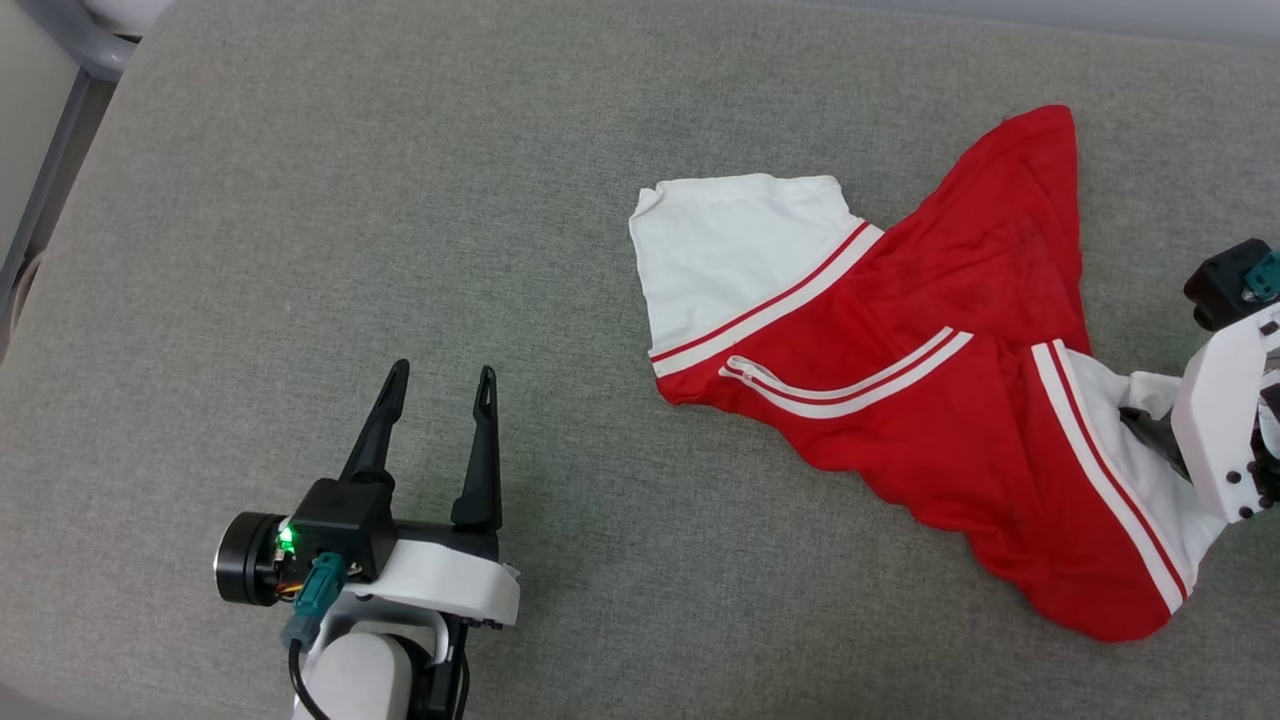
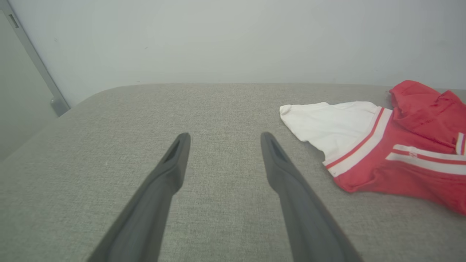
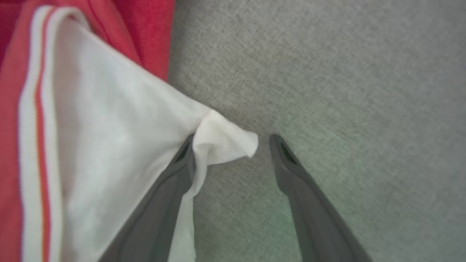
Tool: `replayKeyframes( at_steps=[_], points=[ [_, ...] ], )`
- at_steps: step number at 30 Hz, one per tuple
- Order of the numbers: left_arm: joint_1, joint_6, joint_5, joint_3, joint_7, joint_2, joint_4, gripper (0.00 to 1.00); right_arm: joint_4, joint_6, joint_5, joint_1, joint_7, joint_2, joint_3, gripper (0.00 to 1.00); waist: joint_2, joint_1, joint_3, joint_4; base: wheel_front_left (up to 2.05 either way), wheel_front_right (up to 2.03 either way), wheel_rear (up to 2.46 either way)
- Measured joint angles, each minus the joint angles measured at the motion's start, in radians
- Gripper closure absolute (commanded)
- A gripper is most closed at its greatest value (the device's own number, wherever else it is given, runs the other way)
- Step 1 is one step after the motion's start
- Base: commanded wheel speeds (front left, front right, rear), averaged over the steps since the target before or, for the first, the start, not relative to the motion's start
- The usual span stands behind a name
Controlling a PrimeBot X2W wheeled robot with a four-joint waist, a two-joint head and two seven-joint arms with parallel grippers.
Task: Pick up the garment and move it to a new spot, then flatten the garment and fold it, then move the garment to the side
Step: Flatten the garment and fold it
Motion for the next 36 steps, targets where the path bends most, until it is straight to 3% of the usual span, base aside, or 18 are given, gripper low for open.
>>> replayKeyframes(
  at_steps=[1,2,3,13,24,29,36],
  points=[
    [0.0,0.0,0.0,0.002,0.0,0.0,0.002,0.0,0.003,0.0,0.0,-0.003,-0.012,0.0,0.011,0.02,0.0,-0.0001,-0.003,-0.001,0.0,0.0,0.0],
    [0.0,0.001,0.0,0.004,0.0,0.0,0.004,0.0,0.005,0.0,0.0,-0.007,-0.029,0.001,0.023,0.6,0.0,0.0,-0.006,-0.004,0.0,0.0,0.0],
    [0.001,0.001,0.0,0.005,0.0,0.0,0.006,0.0,0.009,0.0,0.0,-0.012,-0.051,0.002,0.034,1.0,0.0001,0.0,-0.011,-0.006,0.0,0.0,0.0],
    [0.028,0.002,0.01,0.025,0.0,-0.001,0.027,0.0,0.04,0.002,-0.04,-0.16,-0.347,0.024,0.062,1.0,0.0001,0.0001,-0.1,-0.041,0.0,0.0,0.0],
    [0.091,0.0,0.019,0.051,0.0,-0.001,0.035,0.0,-0.014,0.002,-0.125,-0.199,-0.547,-0.015,0.073,1.0,0.0,0.0,-0.206,-0.097,0.0,0.0,0.0],
    [0.128,0.002,0.019,0.061,0.0,-0.001,0.04,0.0,-0.091,0.002,-0.15,-0.06,-0.599,-0.031,0.02,1.0,0.0001,0.0,-0.256,-0.126,0.0,0.0,0.0],
    [0.182,0.009,0.017,0.077,0.0,0.0,0.045,0.0,-0.149,0.002,-0.159,0.281,-0.624,-0.021,-0.123,1.0,0.0001,0.0,-0.315,-0.172,0.0,0.0,0.0]
  ],
)
